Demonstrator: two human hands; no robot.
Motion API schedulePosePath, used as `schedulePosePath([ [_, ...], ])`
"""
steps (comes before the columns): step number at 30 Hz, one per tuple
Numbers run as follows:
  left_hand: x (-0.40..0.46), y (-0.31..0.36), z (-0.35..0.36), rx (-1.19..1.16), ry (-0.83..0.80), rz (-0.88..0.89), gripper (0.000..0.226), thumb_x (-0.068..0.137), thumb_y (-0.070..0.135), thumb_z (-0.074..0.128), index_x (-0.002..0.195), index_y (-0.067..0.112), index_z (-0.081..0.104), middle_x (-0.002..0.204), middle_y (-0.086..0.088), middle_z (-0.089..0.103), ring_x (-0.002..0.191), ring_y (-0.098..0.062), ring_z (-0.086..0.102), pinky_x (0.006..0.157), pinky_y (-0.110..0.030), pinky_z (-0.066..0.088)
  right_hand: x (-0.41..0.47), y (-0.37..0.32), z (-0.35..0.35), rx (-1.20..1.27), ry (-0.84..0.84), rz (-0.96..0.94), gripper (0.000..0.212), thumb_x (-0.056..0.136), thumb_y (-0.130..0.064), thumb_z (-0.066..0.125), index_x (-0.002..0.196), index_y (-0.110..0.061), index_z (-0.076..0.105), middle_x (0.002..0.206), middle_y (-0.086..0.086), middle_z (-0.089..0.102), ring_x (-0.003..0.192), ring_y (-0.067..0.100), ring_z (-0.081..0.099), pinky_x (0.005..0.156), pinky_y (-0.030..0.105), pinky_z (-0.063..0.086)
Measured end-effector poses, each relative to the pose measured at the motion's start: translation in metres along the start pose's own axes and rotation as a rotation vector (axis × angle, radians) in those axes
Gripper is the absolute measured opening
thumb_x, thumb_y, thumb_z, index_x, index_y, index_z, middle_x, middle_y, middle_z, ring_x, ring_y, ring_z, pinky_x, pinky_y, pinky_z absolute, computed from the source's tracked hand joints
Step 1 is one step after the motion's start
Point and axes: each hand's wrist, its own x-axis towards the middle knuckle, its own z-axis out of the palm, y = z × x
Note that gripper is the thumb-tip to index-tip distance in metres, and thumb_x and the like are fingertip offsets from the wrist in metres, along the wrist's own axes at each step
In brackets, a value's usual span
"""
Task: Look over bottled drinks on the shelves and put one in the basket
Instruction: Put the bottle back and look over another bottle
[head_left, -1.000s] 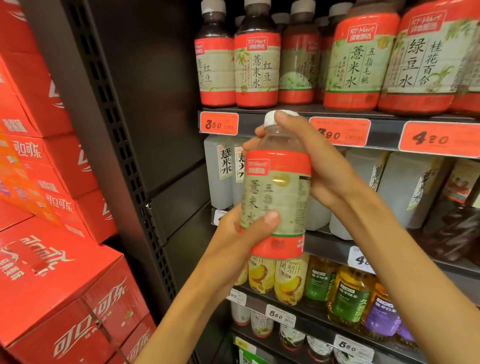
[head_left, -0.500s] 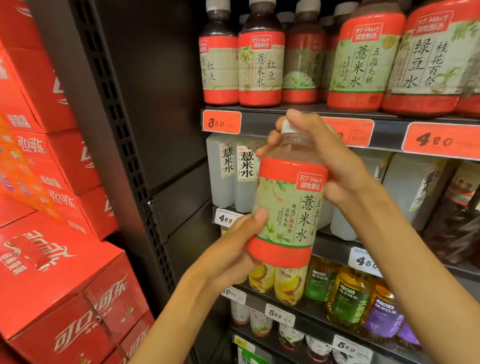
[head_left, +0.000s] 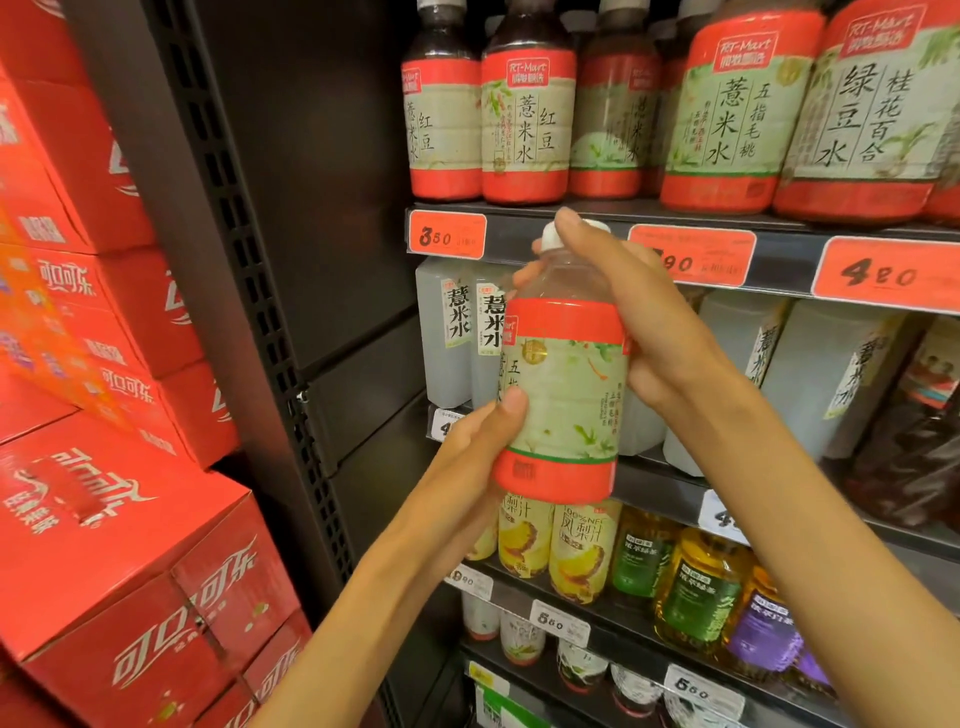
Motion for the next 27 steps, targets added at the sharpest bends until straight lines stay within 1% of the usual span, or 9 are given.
schedulePosePath([
  [4, -0.001, 0.001, 0.000, -0.041, -0.101, -0.045, 0.059, 0.070, 0.063, 0.072, 0.119, 0.029, 0.069, 0.130, -0.009, 0.063, 0.123, -0.026, 0.057, 0.101, -0.038, 0.048, 0.001, 0.006, -0.001, 0.087, -0.057, 0.049, 0.031, 0.083, -0.045, 0.059, 0.072, -0.021, 0.075, 0.082, 0.005, 0.074, 0.081, 0.019, 0.069, 0.075, 0.032, 0.055],
  [8, -0.004, 0.005, 0.004, -0.009, -0.014, -0.016, 0.065, 0.069, 0.063, 0.071, 0.120, 0.023, 0.066, 0.122, -0.008, 0.068, 0.114, -0.023, 0.064, 0.089, -0.032, 0.054, 0.003, 0.008, -0.002, 0.093, -0.012, 0.060, 0.030, 0.089, -0.044, 0.058, 0.076, -0.021, 0.073, 0.082, 0.006, 0.075, 0.079, 0.018, 0.070, 0.076, 0.032, 0.056],
  [10, -0.004, 0.007, 0.006, 0.021, 0.045, 0.000, 0.064, 0.077, 0.062, 0.061, 0.125, 0.019, 0.060, 0.120, -0.007, 0.069, 0.112, -0.020, 0.065, 0.087, -0.030, 0.055, 0.005, 0.007, -0.002, 0.039, 0.021, 0.089, 0.031, 0.092, -0.042, 0.057, 0.078, -0.020, 0.072, 0.083, 0.005, 0.075, 0.075, 0.014, 0.070, 0.078, 0.031, 0.055],
  [12, -0.004, 0.009, 0.006, 0.015, 0.072, -0.004, 0.059, 0.087, 0.055, 0.047, 0.131, 0.017, 0.055, 0.123, -0.007, 0.068, 0.115, -0.021, 0.063, 0.092, -0.034, 0.054, 0.007, 0.006, -0.003, 0.062, 0.012, 0.147, 0.029, 0.093, -0.042, 0.055, 0.084, -0.017, 0.068, 0.082, 0.006, 0.075, 0.071, 0.014, 0.070, 0.071, 0.027, 0.057],
  [14, -0.006, 0.010, 0.005, -0.055, 0.078, -0.057, 0.057, 0.087, 0.044, 0.043, 0.133, 0.011, 0.053, 0.123, -0.011, 0.067, 0.117, -0.024, 0.062, 0.095, -0.037, 0.053, 0.007, 0.008, -0.004, 0.118, 0.005, 0.205, 0.033, 0.092, -0.043, 0.055, 0.084, -0.013, 0.066, 0.083, 0.010, 0.074, 0.068, 0.016, 0.069, 0.067, 0.026, 0.056],
  [19, -0.013, 0.008, 0.008, -0.189, 0.003, -0.138, 0.052, 0.081, 0.042, 0.054, 0.124, 0.013, 0.059, 0.120, -0.012, 0.068, 0.110, -0.023, 0.066, 0.091, -0.033, 0.055, 0.009, 0.012, -0.008, 0.269, -0.009, 0.382, 0.036, 0.091, -0.044, 0.055, 0.088, -0.009, 0.061, 0.086, 0.013, 0.061, 0.074, 0.022, 0.060, 0.068, 0.029, 0.054],
  [22, -0.014, 0.008, 0.016, -0.336, -0.023, -0.181, 0.063, 0.075, 0.044, 0.068, 0.128, 0.013, 0.056, 0.123, -0.014, 0.066, 0.108, -0.024, 0.067, 0.089, -0.036, 0.056, 0.008, 0.016, -0.009, 0.358, -0.065, 0.478, 0.039, 0.084, -0.044, 0.058, 0.100, -0.007, 0.057, 0.089, 0.013, 0.059, 0.081, 0.025, 0.059, 0.072, 0.033, 0.052],
  [24, -0.013, 0.008, 0.018, -0.403, -0.054, -0.195, 0.071, 0.065, 0.042, 0.070, 0.128, 0.013, 0.056, 0.122, -0.015, 0.067, 0.104, -0.024, 0.069, 0.084, -0.036, 0.058, 0.007, 0.020, -0.009, 0.399, -0.116, 0.523, 0.044, 0.076, -0.045, 0.060, 0.096, -0.006, 0.059, 0.087, 0.014, 0.062, 0.082, 0.028, 0.062, 0.074, 0.035, 0.053],
  [27, -0.014, 0.009, 0.017, -0.377, -0.106, -0.219, 0.067, 0.069, 0.044, 0.065, 0.130, 0.017, 0.055, 0.127, -0.011, 0.064, 0.115, -0.023, 0.063, 0.097, -0.039, 0.052, 0.005, 0.025, -0.009, 0.428, -0.193, 0.568, 0.045, 0.078, -0.047, 0.057, 0.090, -0.004, 0.062, 0.079, 0.014, 0.069, 0.079, 0.027, 0.066, 0.077, 0.036, 0.054],
])
